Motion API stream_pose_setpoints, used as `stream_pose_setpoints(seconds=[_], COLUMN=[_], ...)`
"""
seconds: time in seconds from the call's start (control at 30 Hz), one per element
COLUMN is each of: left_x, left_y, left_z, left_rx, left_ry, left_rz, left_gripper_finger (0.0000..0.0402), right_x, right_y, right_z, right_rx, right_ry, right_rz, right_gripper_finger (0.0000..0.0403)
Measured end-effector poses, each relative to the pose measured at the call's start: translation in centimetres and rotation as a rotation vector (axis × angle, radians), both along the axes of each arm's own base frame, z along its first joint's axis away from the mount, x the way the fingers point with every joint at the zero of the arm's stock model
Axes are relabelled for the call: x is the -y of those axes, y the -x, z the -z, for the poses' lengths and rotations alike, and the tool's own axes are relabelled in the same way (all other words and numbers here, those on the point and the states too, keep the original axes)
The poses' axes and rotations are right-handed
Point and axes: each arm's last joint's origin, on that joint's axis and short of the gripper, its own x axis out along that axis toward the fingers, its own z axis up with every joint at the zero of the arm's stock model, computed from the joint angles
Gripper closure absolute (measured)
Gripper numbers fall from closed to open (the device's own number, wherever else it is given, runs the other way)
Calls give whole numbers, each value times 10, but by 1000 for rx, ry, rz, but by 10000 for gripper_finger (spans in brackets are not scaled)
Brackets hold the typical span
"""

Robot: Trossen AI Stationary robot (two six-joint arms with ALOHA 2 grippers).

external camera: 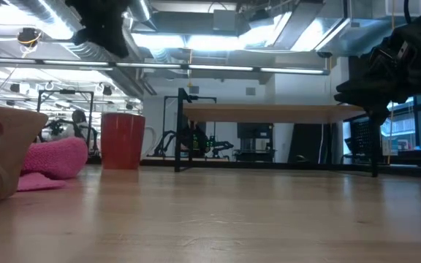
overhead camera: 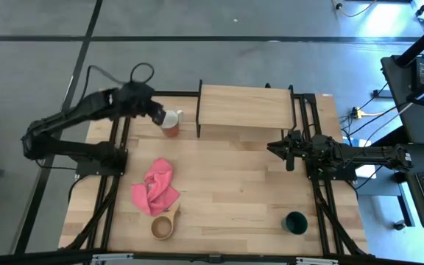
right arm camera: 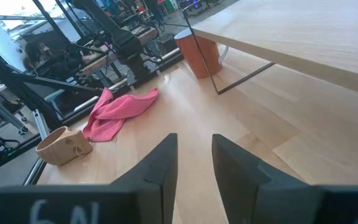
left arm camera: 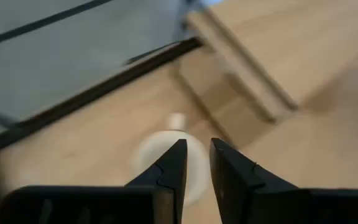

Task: Stack small to large cups/mugs on shelf
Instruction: Put the orange mug on the shelf

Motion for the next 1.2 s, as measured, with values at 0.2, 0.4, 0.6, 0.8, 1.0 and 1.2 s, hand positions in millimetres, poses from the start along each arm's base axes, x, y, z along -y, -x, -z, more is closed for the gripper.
stream_pose_setpoints(seconds=[0.2,0.4,0.6,0.8,1.0,1.2], left_x=[-40,-65,-71,-76,-81,-80], left_y=[-12,-21,-35,-36,-34,-32], left_z=[4,47,63,67,73,90], left_rx=[-77,-276,-378,-438,-432,-455], left_ry=[58,362,356,296,313,326], left_rz=[-142,-206,-147,-119,-30,62], left_gripper_finger=[305,256,245,244,244,244], right_x=[0,0,0,0,0,0], right_y=[0,0,0,0,0,0], right_z=[0,0,0,0,0,0], right_rx=[0,0,0,0,0,0], right_ry=[0,0,0,0,0,0], right_rz=[0,0,0,0,0,0], right_gripper_finger=[302,302,302,302,302,302])
